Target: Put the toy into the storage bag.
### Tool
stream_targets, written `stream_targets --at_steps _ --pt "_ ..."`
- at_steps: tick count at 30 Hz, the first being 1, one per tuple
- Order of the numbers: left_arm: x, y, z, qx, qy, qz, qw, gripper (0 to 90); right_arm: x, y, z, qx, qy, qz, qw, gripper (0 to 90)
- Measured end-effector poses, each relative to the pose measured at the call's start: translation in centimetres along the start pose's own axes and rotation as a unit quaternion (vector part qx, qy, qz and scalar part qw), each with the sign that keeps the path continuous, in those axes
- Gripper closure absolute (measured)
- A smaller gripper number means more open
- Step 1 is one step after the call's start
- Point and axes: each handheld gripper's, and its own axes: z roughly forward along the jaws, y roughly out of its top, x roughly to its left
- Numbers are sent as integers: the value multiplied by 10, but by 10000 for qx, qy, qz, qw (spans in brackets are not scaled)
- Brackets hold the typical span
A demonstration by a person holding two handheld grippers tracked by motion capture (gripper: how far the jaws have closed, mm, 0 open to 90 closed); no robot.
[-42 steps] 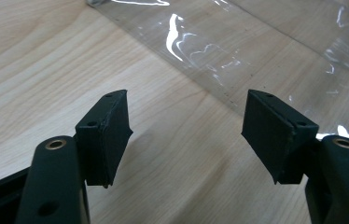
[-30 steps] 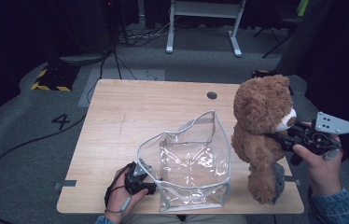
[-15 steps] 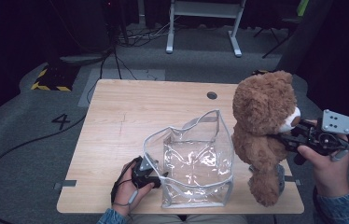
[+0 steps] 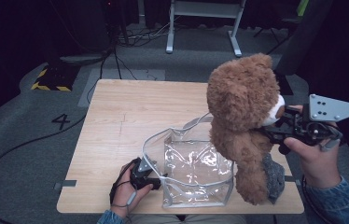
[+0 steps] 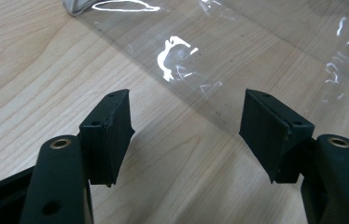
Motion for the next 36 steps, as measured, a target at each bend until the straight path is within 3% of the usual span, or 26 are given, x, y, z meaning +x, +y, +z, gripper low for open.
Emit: stream_targets --at_steps 5,7,9,21,25,28,36 --pt "5 -6 -7 -2 74 -93 9999 333 5 10 32 -132 396 -64 9991 647" --pt "5 -7 -8 -5 84 -129 9999 332 5 10 37 -158 466 -72 9988 647" --pt "6 -9 -10 2 96 -141 9999 330 6 7 52 -235 639 26 9977 647" --pt "6 -10 -12 -1 197 -90 9998 330 8 -4 86 -351 954 284 9944 643" --pt "7 -11 -13 5 193 -87 9998 330 4 -14 94 -283 937 350 9946 641" --pt "8 -11 -13 10 193 -78 9998 330 -1 -22 97 -279 906 541 9940 640" --pt "8 -11 -14 -18 228 -97 9997 330 -28 -39 94 -201 514 685 9961 634"
